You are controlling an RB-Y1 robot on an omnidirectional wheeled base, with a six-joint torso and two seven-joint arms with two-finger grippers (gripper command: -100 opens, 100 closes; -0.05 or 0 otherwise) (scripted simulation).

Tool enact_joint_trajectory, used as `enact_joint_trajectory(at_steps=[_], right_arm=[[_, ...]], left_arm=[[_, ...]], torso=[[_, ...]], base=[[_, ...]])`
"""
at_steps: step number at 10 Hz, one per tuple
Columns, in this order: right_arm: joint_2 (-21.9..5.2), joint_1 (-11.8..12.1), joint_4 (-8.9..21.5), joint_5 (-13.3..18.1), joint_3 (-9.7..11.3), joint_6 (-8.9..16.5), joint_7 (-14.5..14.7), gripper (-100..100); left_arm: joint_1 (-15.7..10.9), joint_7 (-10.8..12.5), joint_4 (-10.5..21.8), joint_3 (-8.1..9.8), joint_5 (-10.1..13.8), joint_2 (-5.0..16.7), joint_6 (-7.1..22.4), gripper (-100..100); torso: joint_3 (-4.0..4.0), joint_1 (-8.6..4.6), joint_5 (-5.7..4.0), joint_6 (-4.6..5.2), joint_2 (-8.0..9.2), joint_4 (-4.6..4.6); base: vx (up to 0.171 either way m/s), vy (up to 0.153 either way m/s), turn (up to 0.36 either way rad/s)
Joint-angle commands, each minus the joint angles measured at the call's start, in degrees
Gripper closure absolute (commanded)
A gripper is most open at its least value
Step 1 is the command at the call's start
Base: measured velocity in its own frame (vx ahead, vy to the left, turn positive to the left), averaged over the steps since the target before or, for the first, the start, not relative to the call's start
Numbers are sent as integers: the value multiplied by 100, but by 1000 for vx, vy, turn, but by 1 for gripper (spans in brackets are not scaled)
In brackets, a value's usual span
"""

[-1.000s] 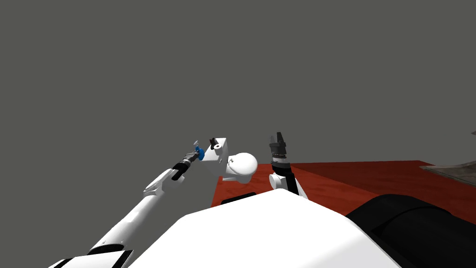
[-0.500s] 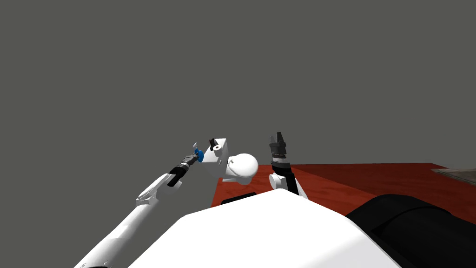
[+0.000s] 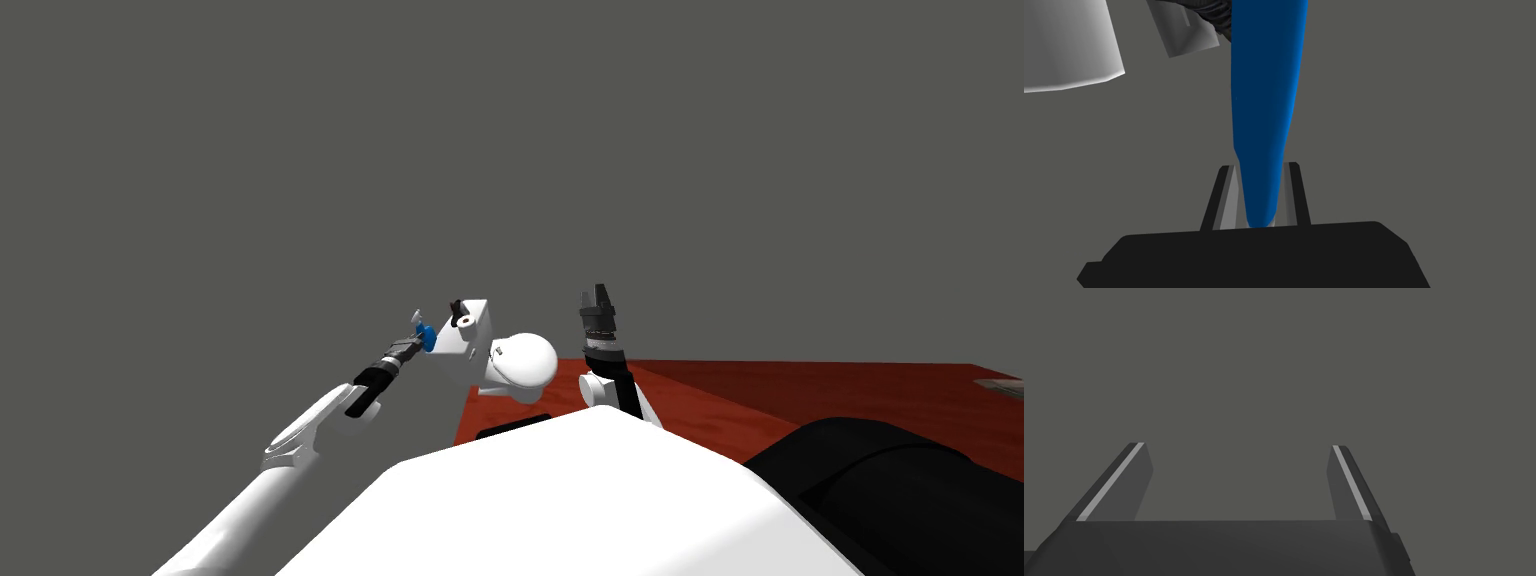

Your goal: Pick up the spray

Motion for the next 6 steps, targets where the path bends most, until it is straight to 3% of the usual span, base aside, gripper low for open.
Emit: enact_joint_trajectory(at_steps=[1,2,4,6], right_arm=[[0,0,0,0,0,0,0,0],[0,0,0,0,0,0,0,0],[0,2,0,0,0,0,0,0],[0,0,0,0,0,0,0,0]], left_arm=[[62,-9,-197,0,-9,-23,3,100],[327,142,-422,140,-85,220,18,100],[662,142,-741,140,-85,220,18,100],[763,142,-991,140,-85,220,18,100]], torso=[[0,0,0,0,0,0],[10,7,0,0,14,6],[-13,-10,-3,-6,-26,-3],[2,-4,2,1,5,1]], base=[[-15,15,-10],[109,-25,113],[110,-54,69],[-5,-11,-18]])
